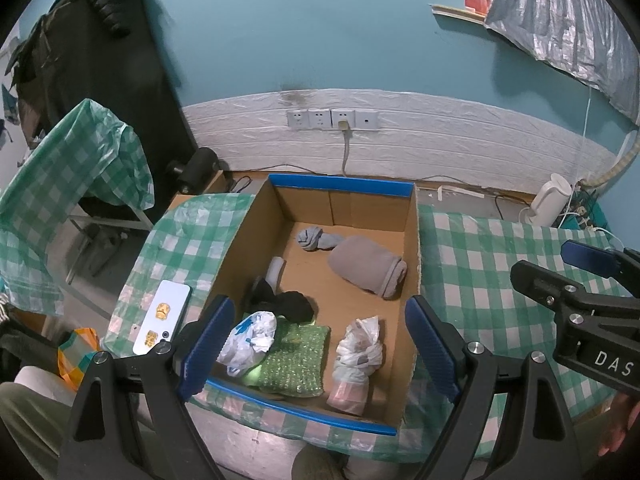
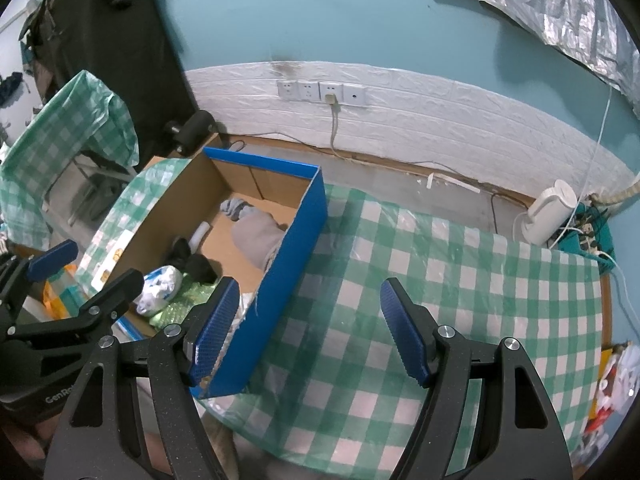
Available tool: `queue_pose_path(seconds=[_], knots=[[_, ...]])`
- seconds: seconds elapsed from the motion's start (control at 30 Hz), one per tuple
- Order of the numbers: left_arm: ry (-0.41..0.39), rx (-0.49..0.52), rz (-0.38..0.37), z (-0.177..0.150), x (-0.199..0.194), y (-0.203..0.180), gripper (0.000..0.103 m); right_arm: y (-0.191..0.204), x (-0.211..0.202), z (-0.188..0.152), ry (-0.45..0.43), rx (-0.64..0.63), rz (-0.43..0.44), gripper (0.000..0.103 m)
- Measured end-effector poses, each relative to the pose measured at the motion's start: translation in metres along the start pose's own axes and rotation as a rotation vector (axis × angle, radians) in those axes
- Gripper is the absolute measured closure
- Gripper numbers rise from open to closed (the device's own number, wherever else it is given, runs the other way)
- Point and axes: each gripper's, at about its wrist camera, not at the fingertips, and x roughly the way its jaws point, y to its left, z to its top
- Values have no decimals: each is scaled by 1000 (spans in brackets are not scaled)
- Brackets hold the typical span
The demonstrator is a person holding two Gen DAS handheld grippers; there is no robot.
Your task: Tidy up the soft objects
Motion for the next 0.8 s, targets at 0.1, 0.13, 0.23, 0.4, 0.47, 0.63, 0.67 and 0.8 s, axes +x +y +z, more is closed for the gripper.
queue_pose_path(seconds=[0.1, 0.13, 0.23, 0.4, 0.47, 0.63, 0.67, 0.8], knots=[[3, 0, 1, 0, 0, 0, 15, -1, 0, 0, 1, -3, -1, 30], [2, -1, 0, 0, 0, 0, 15, -1, 0, 0, 0, -2, -2, 30], [4, 2, 0, -1, 0, -3, 15, -1, 0, 0, 1, -1, -1, 30], [5, 7, -2, -1, 0, -6, 15, -1, 0, 0, 2, -2, -1, 30], [6, 8, -2, -1, 0, -6, 15, -1, 1, 0, 1, -1, -1, 30], [6, 8, -1, -1, -1, -6, 15, -1, 0, 0, 3, -1, -1, 30], [6, 8, -2, -1, 0, -5, 15, -1, 0, 0, 3, -2, -1, 30], [8, 8, -2, -1, 0, -6, 15, -2, 0, -1, 2, -2, 0, 30]])
